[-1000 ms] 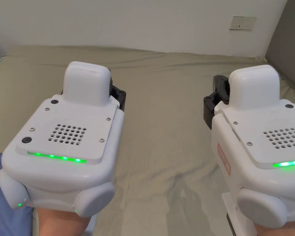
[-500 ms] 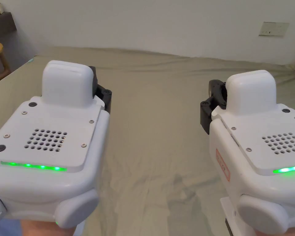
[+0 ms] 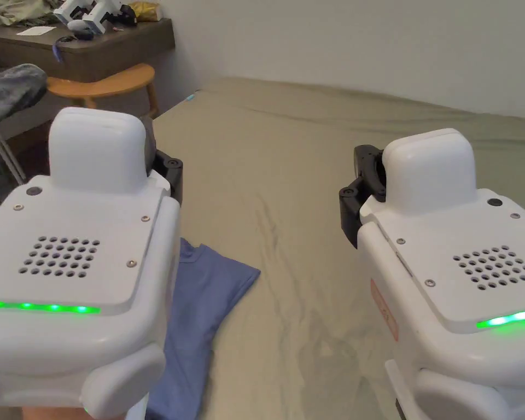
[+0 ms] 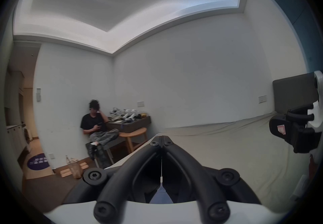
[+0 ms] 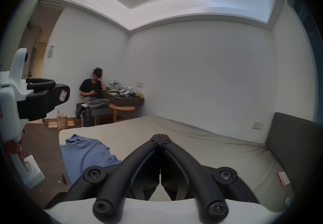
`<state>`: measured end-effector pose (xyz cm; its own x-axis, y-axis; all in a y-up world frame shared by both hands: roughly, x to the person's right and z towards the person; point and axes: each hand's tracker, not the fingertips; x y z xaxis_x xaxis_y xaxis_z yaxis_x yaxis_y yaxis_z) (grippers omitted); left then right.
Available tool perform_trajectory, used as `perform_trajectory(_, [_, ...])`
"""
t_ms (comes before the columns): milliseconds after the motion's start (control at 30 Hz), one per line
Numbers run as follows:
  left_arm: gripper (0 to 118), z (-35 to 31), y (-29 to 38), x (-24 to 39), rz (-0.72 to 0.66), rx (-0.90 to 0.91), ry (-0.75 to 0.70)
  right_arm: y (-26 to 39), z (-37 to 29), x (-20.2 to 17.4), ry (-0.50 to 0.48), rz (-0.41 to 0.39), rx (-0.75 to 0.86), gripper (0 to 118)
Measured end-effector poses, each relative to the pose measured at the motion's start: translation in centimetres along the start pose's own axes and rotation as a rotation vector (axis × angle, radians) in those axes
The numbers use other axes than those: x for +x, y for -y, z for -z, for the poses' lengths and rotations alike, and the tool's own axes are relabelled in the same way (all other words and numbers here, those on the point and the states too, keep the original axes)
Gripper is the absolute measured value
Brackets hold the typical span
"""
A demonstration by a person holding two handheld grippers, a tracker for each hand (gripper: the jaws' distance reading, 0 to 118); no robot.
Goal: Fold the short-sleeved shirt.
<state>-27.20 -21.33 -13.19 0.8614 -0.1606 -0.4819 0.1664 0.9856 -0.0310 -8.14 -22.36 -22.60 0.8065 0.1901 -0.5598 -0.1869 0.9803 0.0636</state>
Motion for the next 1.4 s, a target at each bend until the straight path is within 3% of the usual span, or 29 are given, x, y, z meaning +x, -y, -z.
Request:
perform_trajectory(367, [0,-1.2,2.9,-5.2,0.033,-0.068,-0.17,0.2,2.9,-5.7,-0.18,-0.001,-0.001,1])
perform_trajectory(700, [0,2.0,5.9,-5.8,-0.011,-0.171,-0.132,1.7,4.3,-5.7,-0.182,-0.045,-0.053,1])
perform_trajectory(800, [0,4.9,8.8,-6.5,-0.131,-0.296,-0.036,2.5,5.2,-5.1,-0.175,-0.046,-0.079,1])
perform_trajectory(967, [0,11.3,15.6,-6.3,-0.062,-0.549,0.008,4.3,6.9,-4.0,-0.154,-0.033,-0.13,1])
perform_trajectory(1133, [0,18.6,23.4,-5.8,-0.085,-0.813,0.099,6.2,8.6,-2.6,-0.126,-0.052,-0.189,1])
perform_trajectory(1233, [0,22.0,27.8,-5.0,-0.069,-0.883,0.092,7.2,9.5,-1.6,-0.087,-0.054,-0.23,1])
perform_trajectory(1267, [9,22.9,29.0,-4.8,-0.092,-0.922,0.088,7.6,9.7,-1.2,-0.08,-0.053,-0.242,1])
perform_trajectory(1333, [53,24.7,31.0,-4.5,-0.124,-0.968,0.08,8.3,10.2,-0.5,-0.066,-0.045,-0.266,1])
perform_trajectory(1367, [63,25.4,31.8,-4.4,-0.119,-0.992,0.05,8.6,10.5,-0.2,-0.06,-0.043,-0.277,1])
perform_trajectory(1400, [63,25.9,32.4,-4.3,-0.13,-1.009,0.051,8.8,10.6,0.0,-0.055,-0.043,-0.284,1])
